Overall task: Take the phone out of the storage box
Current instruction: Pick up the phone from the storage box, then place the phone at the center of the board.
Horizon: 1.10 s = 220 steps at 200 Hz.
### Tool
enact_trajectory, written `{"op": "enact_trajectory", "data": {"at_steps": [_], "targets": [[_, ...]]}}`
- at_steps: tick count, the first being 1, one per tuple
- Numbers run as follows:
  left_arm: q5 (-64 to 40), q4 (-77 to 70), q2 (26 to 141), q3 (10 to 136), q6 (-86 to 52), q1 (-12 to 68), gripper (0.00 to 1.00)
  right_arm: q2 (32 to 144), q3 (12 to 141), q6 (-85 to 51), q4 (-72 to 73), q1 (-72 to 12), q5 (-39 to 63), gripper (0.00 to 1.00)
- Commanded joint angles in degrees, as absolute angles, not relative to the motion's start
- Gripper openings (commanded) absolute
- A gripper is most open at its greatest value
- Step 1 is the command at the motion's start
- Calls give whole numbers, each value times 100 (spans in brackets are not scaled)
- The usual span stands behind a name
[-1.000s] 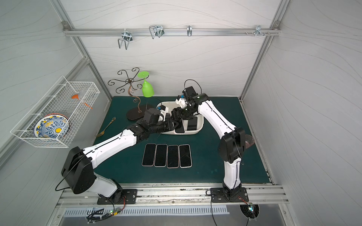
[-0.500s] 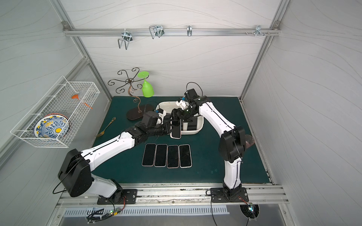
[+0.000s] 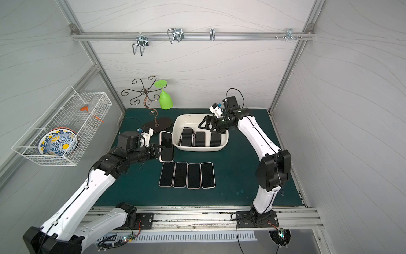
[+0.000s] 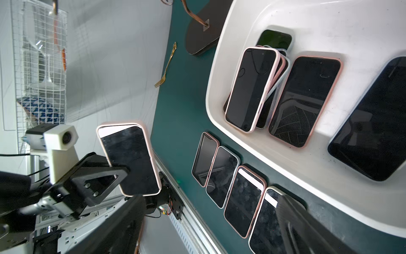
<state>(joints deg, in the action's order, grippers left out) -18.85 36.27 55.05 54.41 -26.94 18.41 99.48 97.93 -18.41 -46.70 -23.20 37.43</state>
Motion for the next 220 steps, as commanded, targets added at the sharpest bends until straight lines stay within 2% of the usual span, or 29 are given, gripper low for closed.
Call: {"op": "enact_trajectory", "data": {"at_steps": [1, 12, 39, 86, 140, 220], "targets": [[-1529, 4645, 5518, 5579, -1750, 1670, 16, 9642, 9512, -1769, -4560, -2356, 3868, 99], [-1128, 4777, 5502, 5439, -1515, 1627, 18, 9535, 9357, -1745, -4521, -2359, 3872, 99], [-271, 4901, 5475, 5216, -930, 1560, 15, 9366, 9065, -1660, -4456, -2358, 3958, 99], [31, 4340, 5438, 4969, -255, 1471, 11, 9272, 8713, -1561, -4239, -2355, 4080, 99], [-420, 3895, 6319, 4593, -704, 1330, 10, 9408, 8603, -1514, -4043, -2339, 4152, 99], [-681, 3431, 6703, 4049, -1210, 1143, 12, 9483, 8545, -1337, -4069, -2312, 4121, 99]]}}
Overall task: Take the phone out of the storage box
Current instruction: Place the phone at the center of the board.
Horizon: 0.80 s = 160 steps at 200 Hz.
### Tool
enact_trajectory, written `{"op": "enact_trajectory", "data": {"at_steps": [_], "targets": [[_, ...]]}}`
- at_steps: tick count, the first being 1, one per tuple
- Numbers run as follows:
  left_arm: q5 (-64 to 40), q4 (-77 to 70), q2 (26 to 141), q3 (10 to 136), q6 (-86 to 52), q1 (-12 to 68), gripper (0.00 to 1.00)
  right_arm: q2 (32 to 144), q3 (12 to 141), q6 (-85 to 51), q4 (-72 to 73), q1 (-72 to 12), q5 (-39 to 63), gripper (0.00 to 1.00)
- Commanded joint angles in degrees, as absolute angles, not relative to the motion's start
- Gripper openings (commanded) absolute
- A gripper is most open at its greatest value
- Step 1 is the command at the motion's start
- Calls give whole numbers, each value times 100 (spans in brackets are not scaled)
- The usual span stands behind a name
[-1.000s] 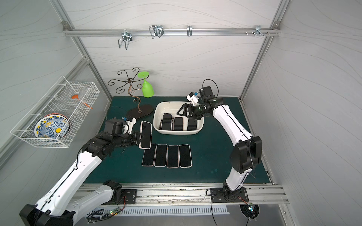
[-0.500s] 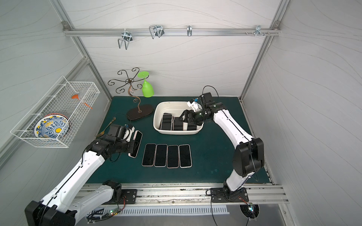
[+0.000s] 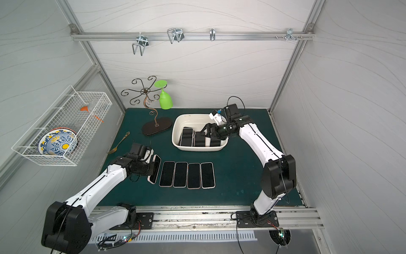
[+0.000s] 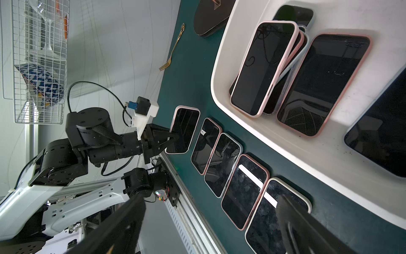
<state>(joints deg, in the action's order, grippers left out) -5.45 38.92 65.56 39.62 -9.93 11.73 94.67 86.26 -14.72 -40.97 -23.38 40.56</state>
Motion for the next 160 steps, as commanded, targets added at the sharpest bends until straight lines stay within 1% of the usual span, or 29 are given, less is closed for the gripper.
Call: {"op": "enact_trajectory", "data": {"at_steps": [1, 24, 53, 68, 88, 93, 108, 134, 141, 160], "targets": [[-688, 3438, 6709, 4051, -1212, 1143, 12, 9483, 8540, -1341, -4065, -2312, 4121, 99], [-769, 3470, 6789, 4046, -1298, 1139, 13, 9490, 8508, -1337, -4054, -2312, 4112, 99], [-863, 3521, 6712, 3975, -1453, 1124, 16, 9509, 8460, -1364, -4029, -2312, 4111, 99], [-866, 3560, 6619, 3934, -1526, 1116, 21, 9516, 8454, -1365, -4025, -2312, 4099, 99], [-835, 3632, 6566, 3909, -1614, 1099, 25, 9512, 8443, -1364, -4042, -2312, 4081, 99], [-819, 3638, 6559, 3918, -1637, 1103, 29, 9513, 8440, -1360, -4043, -2312, 4084, 99], [-646, 3721, 6595, 3950, -1717, 1085, 47, 9510, 8431, -1350, -4056, -2312, 4081, 99], [-399, 3813, 6735, 4005, -1806, 1042, 65, 9510, 8429, -1343, -4069, -2312, 4086, 99], [-308, 3851, 6803, 4040, -1843, 1015, 68, 9510, 8425, -1352, -4061, -2312, 4087, 99], [-281, 3887, 7019, 4123, -1855, 882, 70, 9534, 8435, -1346, -4054, -2319, 4092, 99]]}}
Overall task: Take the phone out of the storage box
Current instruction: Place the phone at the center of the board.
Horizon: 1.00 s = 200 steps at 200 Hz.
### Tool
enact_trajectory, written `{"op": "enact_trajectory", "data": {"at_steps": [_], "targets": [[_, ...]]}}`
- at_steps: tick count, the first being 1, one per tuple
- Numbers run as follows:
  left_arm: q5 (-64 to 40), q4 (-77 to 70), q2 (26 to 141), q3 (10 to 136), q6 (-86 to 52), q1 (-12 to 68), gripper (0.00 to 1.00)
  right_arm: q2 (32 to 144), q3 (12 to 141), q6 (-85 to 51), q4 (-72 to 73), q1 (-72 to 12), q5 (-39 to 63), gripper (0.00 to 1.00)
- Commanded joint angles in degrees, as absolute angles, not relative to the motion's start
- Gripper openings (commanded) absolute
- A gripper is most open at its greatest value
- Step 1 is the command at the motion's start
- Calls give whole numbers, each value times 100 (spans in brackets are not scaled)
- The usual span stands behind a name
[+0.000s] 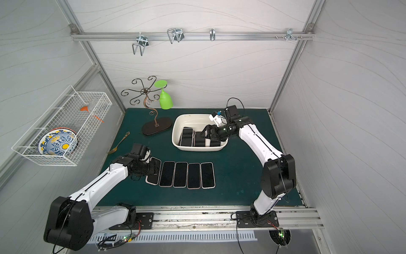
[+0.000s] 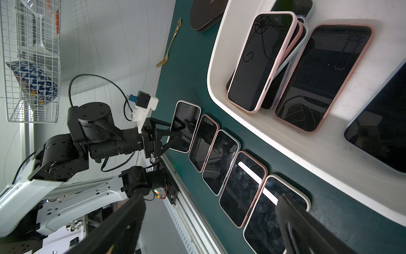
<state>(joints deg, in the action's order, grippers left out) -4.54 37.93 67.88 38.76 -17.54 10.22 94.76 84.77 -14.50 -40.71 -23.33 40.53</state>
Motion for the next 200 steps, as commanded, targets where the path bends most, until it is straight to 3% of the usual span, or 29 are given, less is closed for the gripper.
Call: {"op": "enact_trajectory", "data": {"at_steps": [1, 55, 111, 200], "targets": [[-281, 3890, 7025, 4127, -1850, 876, 70, 9535, 8436, -1350, -4057, -2315, 4085, 99], [-292, 3915, 7829, 4405, -1725, 538, 73, 9585, 8333, -1374, -3960, -2312, 4083, 99], [237, 4010, 7946, 4632, -1805, 344, 86, 9598, 8213, -1379, -3878, -2320, 4049, 99], [-574, 3886, 8621, 4823, -2056, 114, 91, 9571, 8152, -1438, -3814, -2355, 4028, 99]]}}
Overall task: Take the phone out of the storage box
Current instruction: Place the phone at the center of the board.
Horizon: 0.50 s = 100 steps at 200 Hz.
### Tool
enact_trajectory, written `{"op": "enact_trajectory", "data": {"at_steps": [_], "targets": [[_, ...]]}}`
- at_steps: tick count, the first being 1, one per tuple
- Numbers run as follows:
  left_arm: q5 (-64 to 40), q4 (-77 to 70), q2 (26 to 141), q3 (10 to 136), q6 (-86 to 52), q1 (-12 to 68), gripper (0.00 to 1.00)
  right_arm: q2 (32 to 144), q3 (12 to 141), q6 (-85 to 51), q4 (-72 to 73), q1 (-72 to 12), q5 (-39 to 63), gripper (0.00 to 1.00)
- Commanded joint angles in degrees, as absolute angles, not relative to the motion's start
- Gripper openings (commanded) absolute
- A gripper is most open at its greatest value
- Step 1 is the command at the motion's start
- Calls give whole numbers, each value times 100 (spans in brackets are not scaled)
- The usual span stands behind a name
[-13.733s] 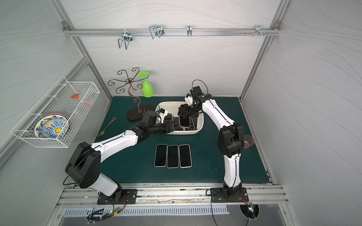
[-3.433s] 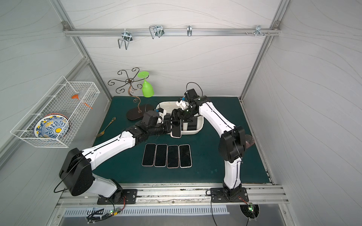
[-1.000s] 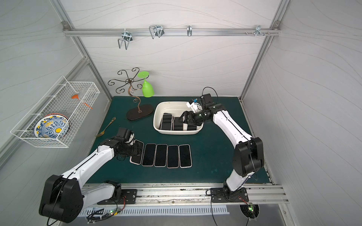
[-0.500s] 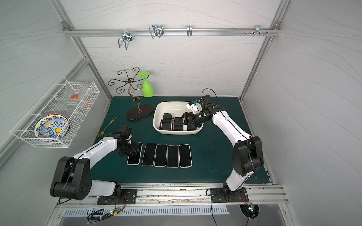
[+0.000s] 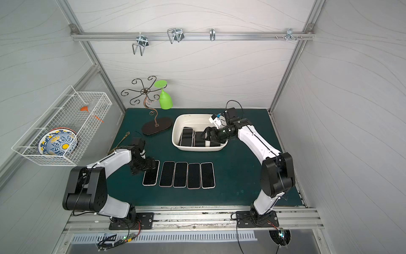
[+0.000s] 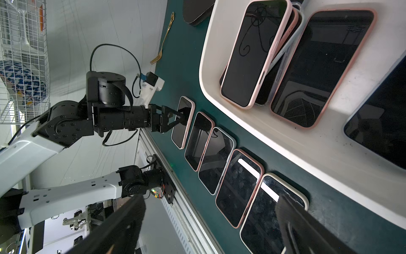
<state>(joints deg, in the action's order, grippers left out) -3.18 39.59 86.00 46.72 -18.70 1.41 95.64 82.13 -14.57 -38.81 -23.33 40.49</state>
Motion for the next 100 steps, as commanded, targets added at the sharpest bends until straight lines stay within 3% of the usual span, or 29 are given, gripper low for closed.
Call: {"op": "enact_trajectory", "data": {"at_steps": [1, 32, 100], "targets": [[-586, 3872, 8622, 4820, -2070, 114, 91, 9571, 8150, -1435, -3814, -2355, 4031, 99], [-902, 3708, 8592, 4733, -2193, 140, 96, 9593, 8156, -1447, -3810, -2381, 4018, 99], [-1167, 3522, 8438, 4562, -2425, 428, 97, 9703, 8220, -1458, -3814, -2461, 3959, 99]]}}
